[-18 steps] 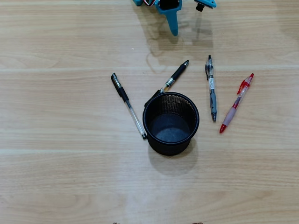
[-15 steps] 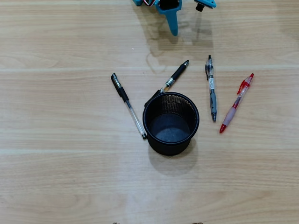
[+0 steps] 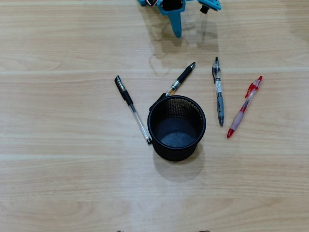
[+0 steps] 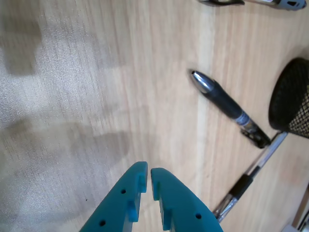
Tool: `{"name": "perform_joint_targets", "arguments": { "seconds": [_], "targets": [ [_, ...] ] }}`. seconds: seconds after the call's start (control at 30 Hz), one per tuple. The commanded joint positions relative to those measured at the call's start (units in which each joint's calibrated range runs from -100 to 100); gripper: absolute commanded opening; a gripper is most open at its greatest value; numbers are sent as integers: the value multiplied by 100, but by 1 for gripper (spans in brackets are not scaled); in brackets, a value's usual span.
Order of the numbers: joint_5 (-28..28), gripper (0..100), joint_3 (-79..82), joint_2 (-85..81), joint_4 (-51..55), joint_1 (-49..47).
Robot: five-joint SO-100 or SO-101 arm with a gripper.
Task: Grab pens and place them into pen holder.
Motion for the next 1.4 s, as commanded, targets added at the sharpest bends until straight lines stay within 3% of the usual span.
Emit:
{"name": "perform_joint_targets", "arguments": {
  "seconds": [0.0, 0.83, 0.93, 0.97, 1.1, 1.27, 1.37],
  "targets": [
    [-39, 2, 65, -25, 83, 36],
    [-206, 3, -342, 532, -218, 399],
    [-698, 3, -1419, 1927, -1000, 584],
    [-923, 3, -2524, 3305, -1558, 657],
    [-1236, 9, -5276, 6255, -1773, 931],
    [-1607, 30, -8771, 9315, -20, 1350],
    [-1952, 31, -10301, 10499, 1295, 1721]
  ]
}}
